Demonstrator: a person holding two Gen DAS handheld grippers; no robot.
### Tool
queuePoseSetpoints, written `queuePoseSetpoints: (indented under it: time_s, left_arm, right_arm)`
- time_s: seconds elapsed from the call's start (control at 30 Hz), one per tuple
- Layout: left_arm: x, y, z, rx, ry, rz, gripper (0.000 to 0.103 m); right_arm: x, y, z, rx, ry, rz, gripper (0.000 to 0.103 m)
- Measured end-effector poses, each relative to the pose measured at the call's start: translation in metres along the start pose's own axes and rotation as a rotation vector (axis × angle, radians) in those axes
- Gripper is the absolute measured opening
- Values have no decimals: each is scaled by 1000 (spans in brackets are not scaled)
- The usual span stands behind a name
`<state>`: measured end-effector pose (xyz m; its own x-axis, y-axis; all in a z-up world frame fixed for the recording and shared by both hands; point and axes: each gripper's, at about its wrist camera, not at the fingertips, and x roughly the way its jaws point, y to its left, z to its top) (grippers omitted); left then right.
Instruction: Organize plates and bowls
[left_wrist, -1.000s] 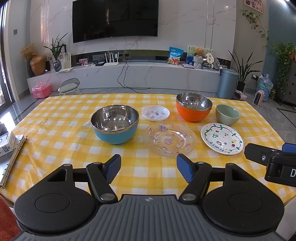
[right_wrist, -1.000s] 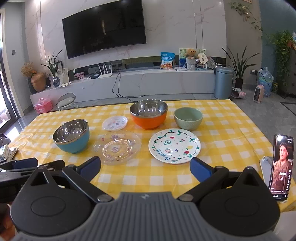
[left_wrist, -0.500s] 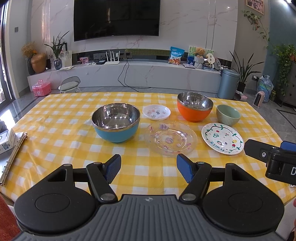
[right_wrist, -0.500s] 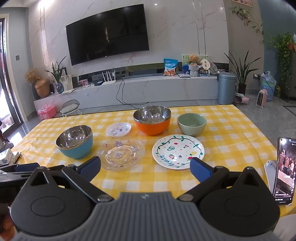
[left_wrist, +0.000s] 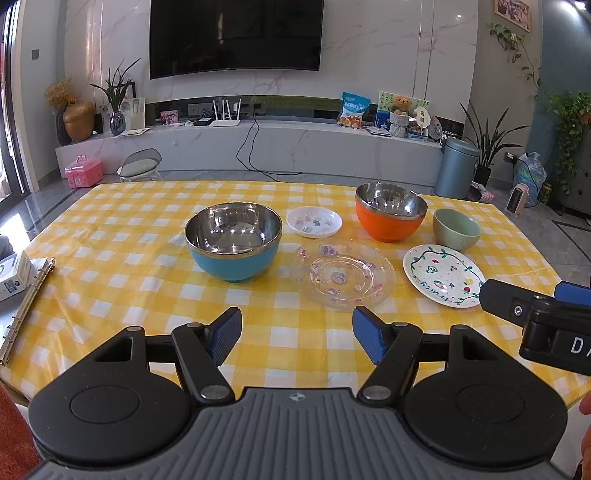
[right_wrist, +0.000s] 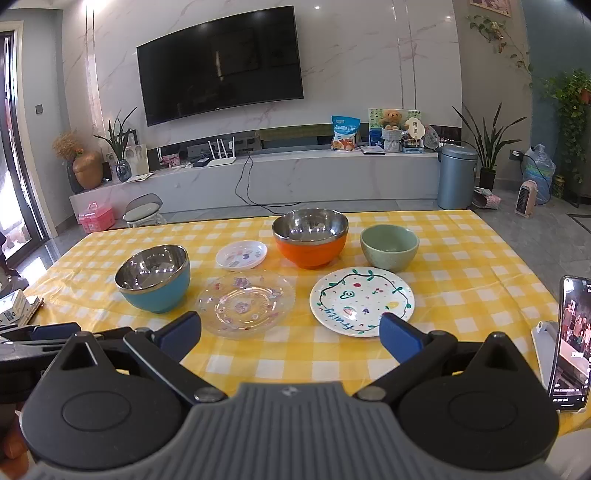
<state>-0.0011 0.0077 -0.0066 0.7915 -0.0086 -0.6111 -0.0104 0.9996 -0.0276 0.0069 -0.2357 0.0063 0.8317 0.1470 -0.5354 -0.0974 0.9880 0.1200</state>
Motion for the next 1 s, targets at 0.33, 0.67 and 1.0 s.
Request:
queuePoseSetpoints:
  time_s: [0.33, 0.67, 1.0]
  left_arm:
    - [0, 0, -1, -6, 3, 0, 81]
    - [0, 1, -1, -6, 3, -1, 81]
    - [0, 0, -1, -7, 3, -2, 81]
  right_arm:
    - [0, 1, 0, 0, 2, 3, 101]
    - [1, 1, -1, 9, 8, 2, 101]
    - [1, 0, 0, 13, 12, 1, 101]
